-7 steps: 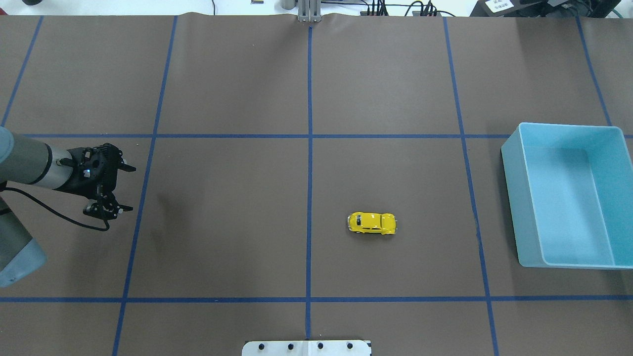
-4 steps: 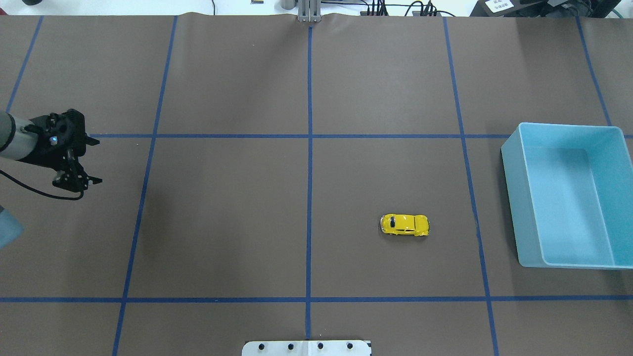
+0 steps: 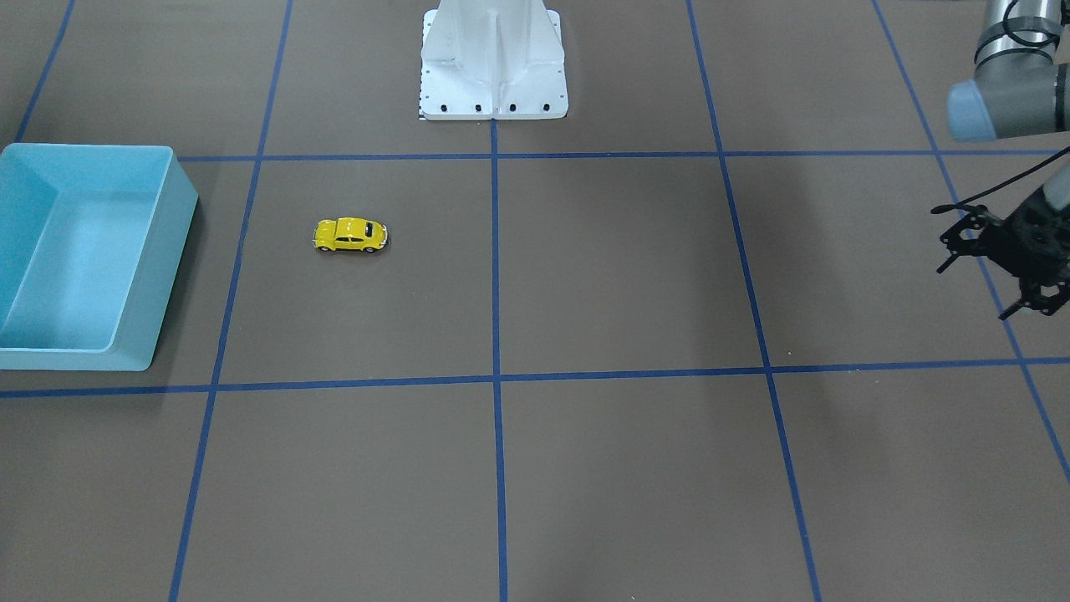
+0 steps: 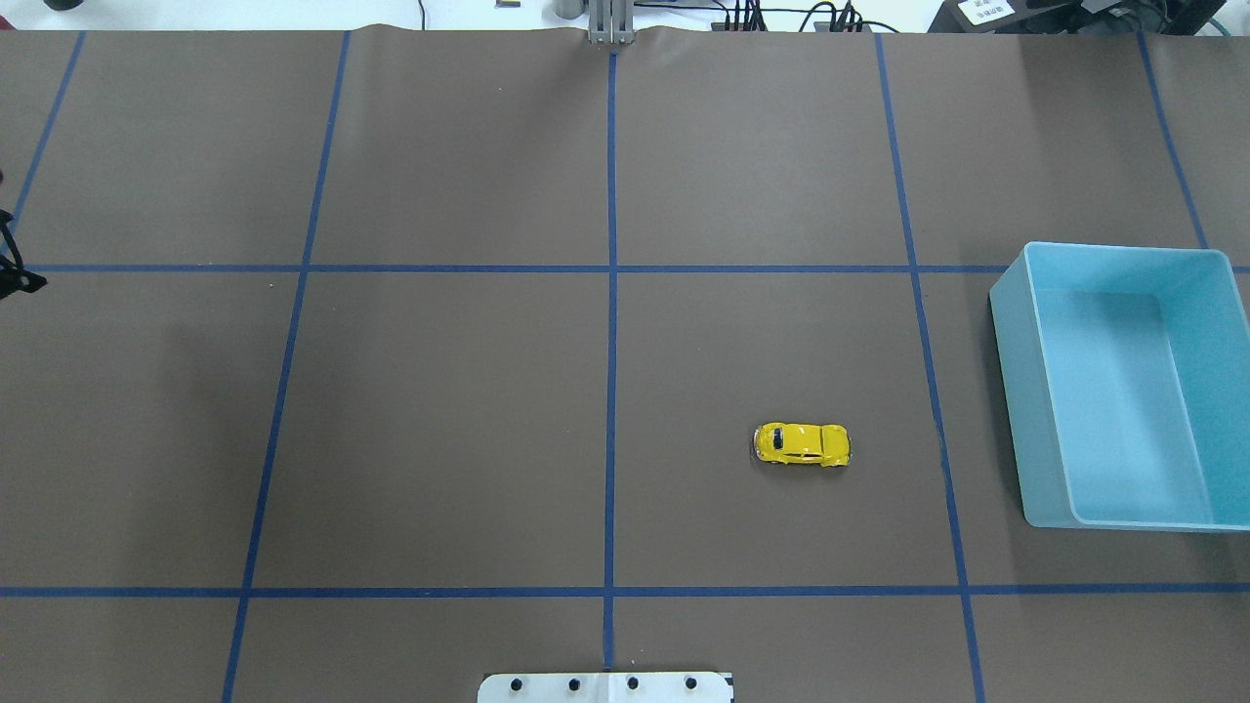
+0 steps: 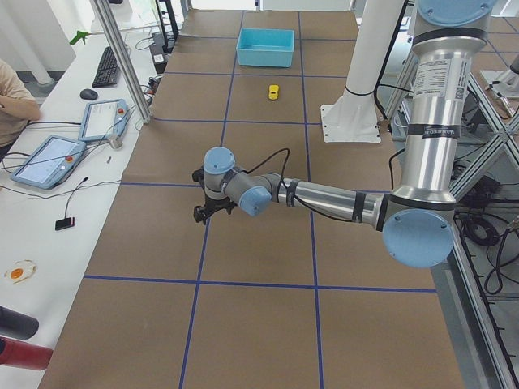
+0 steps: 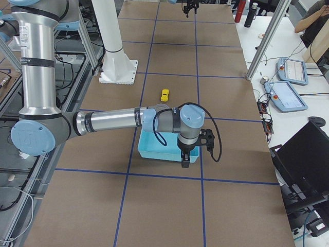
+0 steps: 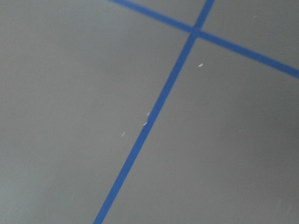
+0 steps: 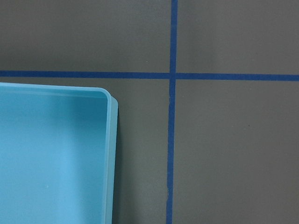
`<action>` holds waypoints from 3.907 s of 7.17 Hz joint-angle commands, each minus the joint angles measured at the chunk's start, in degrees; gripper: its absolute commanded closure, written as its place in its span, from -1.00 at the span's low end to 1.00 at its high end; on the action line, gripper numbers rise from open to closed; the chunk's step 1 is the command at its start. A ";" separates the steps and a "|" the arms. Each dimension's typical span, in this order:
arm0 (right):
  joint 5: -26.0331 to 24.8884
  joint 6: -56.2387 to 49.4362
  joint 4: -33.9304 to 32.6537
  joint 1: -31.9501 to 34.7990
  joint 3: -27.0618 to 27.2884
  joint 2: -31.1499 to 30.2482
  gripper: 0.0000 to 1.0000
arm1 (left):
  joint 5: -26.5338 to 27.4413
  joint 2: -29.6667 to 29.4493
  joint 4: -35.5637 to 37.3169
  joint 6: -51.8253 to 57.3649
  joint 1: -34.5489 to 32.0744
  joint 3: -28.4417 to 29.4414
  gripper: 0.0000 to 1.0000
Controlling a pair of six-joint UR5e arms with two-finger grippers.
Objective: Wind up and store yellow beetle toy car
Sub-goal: 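Release the car so it rolls toward the bin, lifting the left gripper away, then move the right gripper from beside the bin down over the car, then close the right gripper on the yellow car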
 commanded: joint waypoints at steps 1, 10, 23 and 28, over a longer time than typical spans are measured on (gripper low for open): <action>-0.85 -0.01 -0.09 -5.30 6.63 4.06 -1.00 | -5.38 -0.18 4.68 -13.70 -8.94 3.75 -1.00; -14.52 -0.10 18.13 -45.98 18.64 9.27 -1.00 | -11.12 -0.89 15.15 -17.73 -20.67 7.54 -1.00; -27.32 -1.94 28.72 -59.57 6.16 14.01 -1.00 | -10.95 -0.10 14.88 -17.82 -20.67 8.25 -1.00; -27.23 -2.56 32.60 -60.44 3.17 14.01 -1.00 | -10.95 -0.09 14.88 -17.91 -20.67 8.25 -1.00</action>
